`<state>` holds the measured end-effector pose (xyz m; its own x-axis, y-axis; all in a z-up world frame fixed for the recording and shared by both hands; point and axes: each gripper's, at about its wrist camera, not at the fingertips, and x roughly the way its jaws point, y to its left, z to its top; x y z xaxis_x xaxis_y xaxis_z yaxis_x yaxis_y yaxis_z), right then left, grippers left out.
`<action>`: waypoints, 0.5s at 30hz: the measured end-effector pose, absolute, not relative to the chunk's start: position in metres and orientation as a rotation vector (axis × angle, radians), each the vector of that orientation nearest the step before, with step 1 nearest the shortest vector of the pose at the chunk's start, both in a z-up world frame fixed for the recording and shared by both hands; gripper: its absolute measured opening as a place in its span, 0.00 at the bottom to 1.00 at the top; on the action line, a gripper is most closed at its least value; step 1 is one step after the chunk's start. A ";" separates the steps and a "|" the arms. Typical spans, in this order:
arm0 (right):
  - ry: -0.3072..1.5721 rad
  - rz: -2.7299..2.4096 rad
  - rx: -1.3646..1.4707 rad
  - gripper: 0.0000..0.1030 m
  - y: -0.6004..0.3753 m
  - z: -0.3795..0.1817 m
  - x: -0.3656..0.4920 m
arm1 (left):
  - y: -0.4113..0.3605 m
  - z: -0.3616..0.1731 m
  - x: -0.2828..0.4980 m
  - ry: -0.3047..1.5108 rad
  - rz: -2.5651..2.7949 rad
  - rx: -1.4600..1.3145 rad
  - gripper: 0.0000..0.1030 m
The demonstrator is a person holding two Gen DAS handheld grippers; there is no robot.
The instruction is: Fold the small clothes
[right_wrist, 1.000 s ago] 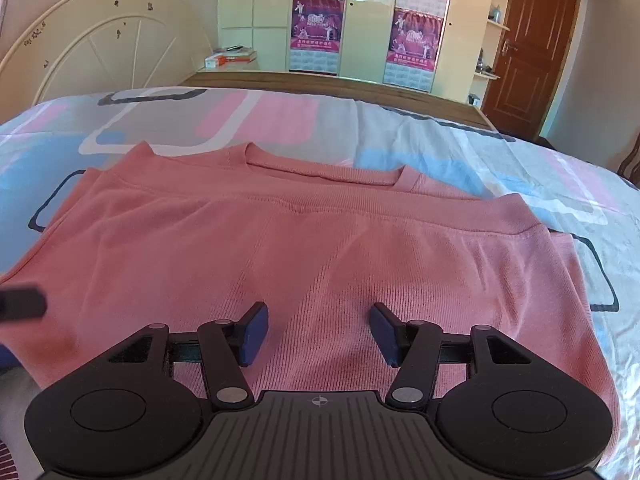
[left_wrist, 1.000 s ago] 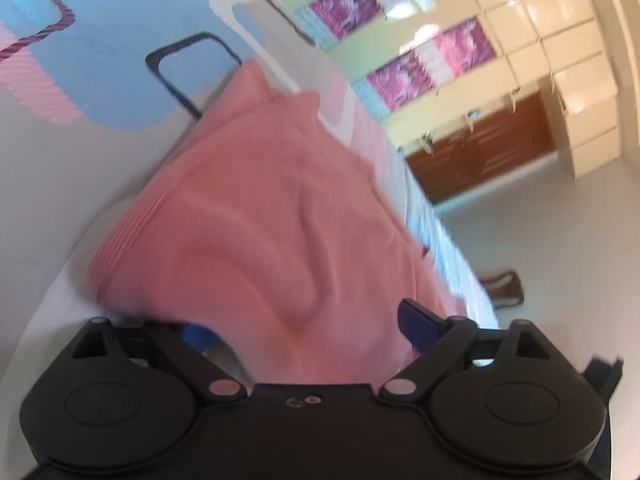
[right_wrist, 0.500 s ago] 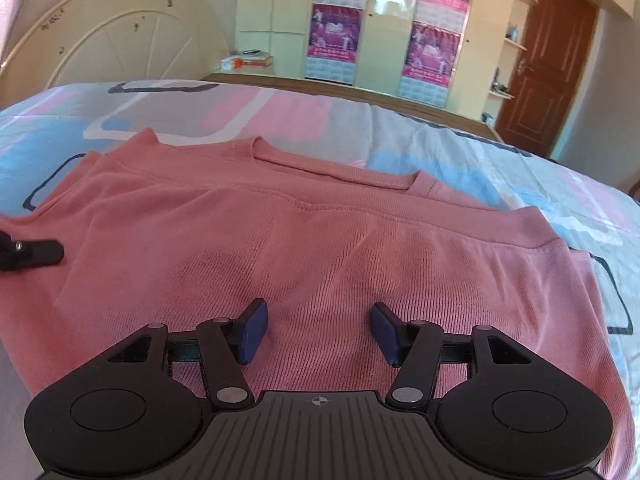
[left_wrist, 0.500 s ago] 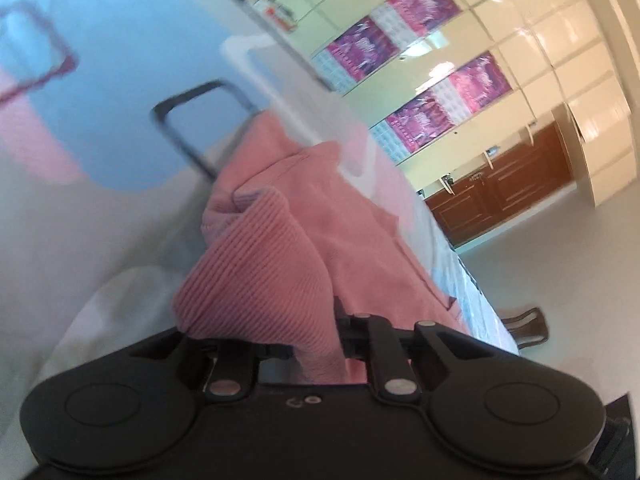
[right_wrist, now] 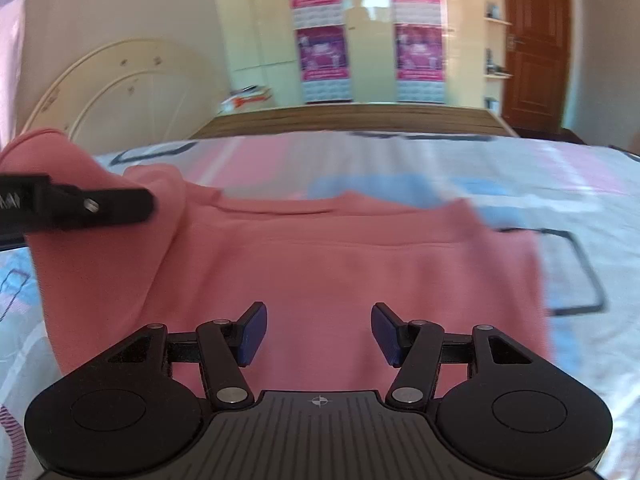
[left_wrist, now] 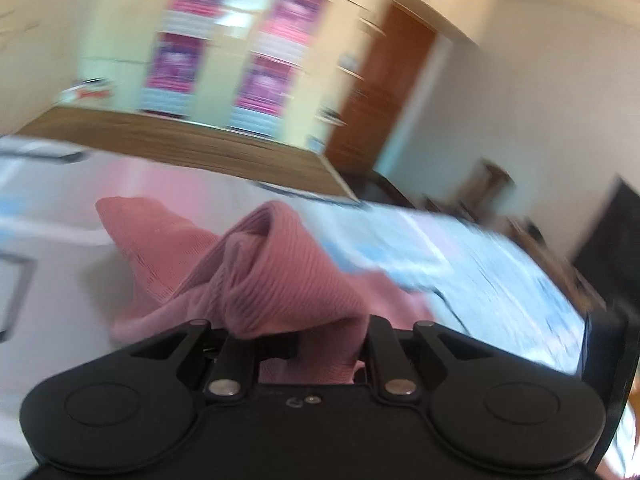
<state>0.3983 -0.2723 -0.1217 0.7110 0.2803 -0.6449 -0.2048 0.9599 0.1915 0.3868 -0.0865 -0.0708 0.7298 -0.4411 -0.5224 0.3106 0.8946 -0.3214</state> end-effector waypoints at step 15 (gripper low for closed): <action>0.732 0.136 0.197 0.56 -0.396 -0.111 0.364 | -0.178 -0.122 0.361 0.830 -0.580 0.009 0.41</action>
